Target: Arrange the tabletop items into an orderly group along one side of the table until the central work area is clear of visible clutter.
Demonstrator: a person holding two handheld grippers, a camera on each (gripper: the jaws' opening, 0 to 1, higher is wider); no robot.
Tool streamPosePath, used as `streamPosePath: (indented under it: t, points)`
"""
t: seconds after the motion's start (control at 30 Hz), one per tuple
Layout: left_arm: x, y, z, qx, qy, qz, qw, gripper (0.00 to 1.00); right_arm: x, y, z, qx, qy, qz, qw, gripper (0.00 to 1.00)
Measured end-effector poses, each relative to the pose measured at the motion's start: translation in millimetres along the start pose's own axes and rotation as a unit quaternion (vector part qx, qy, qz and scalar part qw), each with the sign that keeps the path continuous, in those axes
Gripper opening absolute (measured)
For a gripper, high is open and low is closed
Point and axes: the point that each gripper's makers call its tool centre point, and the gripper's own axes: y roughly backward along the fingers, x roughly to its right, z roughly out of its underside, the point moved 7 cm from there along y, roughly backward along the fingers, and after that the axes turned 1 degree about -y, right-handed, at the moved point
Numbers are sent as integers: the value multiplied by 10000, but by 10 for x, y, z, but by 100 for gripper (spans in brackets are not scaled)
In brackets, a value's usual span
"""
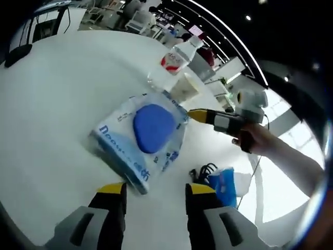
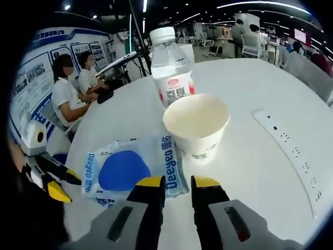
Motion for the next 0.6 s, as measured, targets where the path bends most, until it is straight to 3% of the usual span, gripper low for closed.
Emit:
streamPosePath:
  t: [0.17,0.37,0.47,0.6]
  points:
    - [12,-56,20,-80,90,-34,9999,39,16,-21,37,-30,-46,-3,10000,10]
    - [-87,-85,24,-96,367,-308,9988,23,33,-31,51,-25,-65,9,10000,7]
    - [-157,-103,38,-113,312,-502,9982,12,39,-43,60,-31,-75,-2,10000,7]
    - [-162,-114,36,-40,391,-479,9981,8,40,-52,80,-25,-108,15,9999,5]
